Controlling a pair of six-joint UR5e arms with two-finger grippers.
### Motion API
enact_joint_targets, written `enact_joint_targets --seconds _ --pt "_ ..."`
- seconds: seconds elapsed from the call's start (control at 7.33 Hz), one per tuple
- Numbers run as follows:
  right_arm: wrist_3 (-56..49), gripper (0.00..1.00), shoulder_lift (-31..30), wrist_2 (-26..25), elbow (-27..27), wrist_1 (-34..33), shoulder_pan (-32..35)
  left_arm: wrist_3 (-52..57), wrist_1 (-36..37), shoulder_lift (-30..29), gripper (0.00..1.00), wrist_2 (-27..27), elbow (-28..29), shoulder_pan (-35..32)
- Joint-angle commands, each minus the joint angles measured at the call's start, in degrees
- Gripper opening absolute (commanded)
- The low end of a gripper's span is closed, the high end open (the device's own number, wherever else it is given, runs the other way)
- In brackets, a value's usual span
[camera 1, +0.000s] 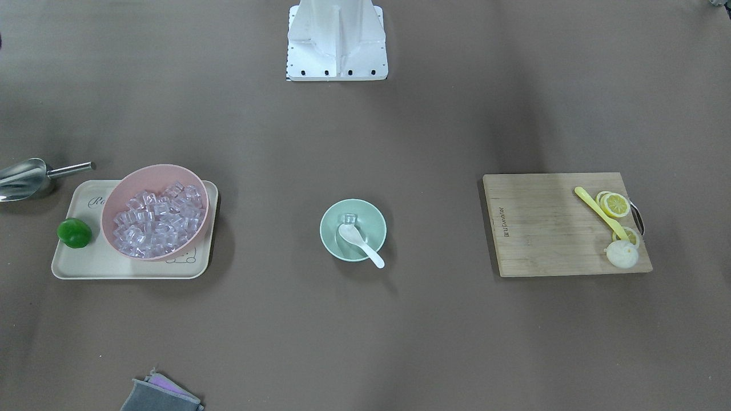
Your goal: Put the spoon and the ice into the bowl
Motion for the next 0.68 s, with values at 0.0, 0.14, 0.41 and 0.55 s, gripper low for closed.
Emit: enact_joint_targets --seconds 0.0,0.14,0.41,0.55 --pt "-5.3 1.0 -9.0 3.9 0.2 0.5 6.3 0.0 0.0 -0.1 1.0 -0.2 0.0 0.0" --pt "-5.4 1.0 -12.3 3.6 -0.4 0.5 6.5 -0.1 0.0 -0.1 1.0 0.1 0.2 0.1" --pt "-5.1 1.0 -15.3 4.0 -1.3 0.4 7.3 0.0 0.1 0.0 1.0 -0.3 -0.4 -0.1" --pt "-5.2 1.0 -15.3 4.3 -1.6 0.4 7.6 0.1 0.1 0.1 1.0 -0.3 -2.4 -0.2"
